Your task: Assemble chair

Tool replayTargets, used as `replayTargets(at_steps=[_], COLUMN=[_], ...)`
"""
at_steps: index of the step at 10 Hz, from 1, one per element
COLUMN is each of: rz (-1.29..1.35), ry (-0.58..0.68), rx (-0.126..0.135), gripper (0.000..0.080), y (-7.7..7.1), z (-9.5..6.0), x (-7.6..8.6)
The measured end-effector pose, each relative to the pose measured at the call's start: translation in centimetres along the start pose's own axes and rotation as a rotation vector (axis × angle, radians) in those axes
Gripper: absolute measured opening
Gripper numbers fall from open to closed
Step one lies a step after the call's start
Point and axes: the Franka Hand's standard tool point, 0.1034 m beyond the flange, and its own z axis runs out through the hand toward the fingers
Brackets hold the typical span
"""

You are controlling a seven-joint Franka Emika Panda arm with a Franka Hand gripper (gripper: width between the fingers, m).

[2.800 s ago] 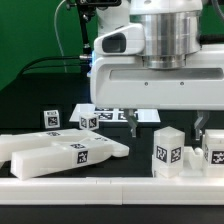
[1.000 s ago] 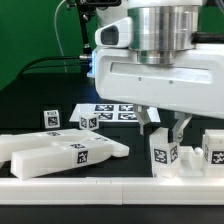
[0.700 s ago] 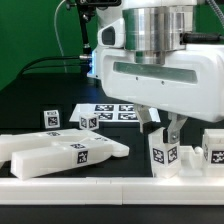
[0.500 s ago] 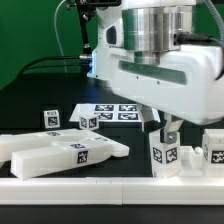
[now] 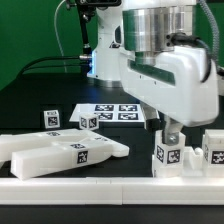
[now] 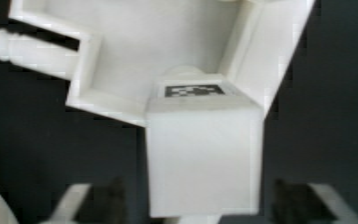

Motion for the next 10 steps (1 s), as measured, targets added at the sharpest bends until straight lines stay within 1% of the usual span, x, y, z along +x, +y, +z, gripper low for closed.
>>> replayTargets(at_steps=[1,2,3,4,6,7,8,9,10], rz=[-0.168,-0.398,-0.562,-0.584,-0.718,-0.826,-1.066,-1.105,-1.066], ry=[-0.002,-0.007,-0.029,-0.028,-0.028,-0.027,-0.015,-0.018,-0.017], rx=[-0.002,-0.011,-0.025,-0.024,-0.024,-0.027,-0.059,-0.057,-0.056], gripper=[0.0496,0.0616,0.0639,0.0639,0.0648,0.0649,0.0649,0.0649,0.0649], y=[-0.1,-0.1,0.1,0.1,0.2,0.2,0.2,0.1,0.1], z=[0.0,0.1,0.3,0.3,0.3,0.3,0.4,0.5,0.5], x=[-0.3,-0.6,-1.1,-1.0,-0.9,-0.9,-1.2,-1.4,-1.3])
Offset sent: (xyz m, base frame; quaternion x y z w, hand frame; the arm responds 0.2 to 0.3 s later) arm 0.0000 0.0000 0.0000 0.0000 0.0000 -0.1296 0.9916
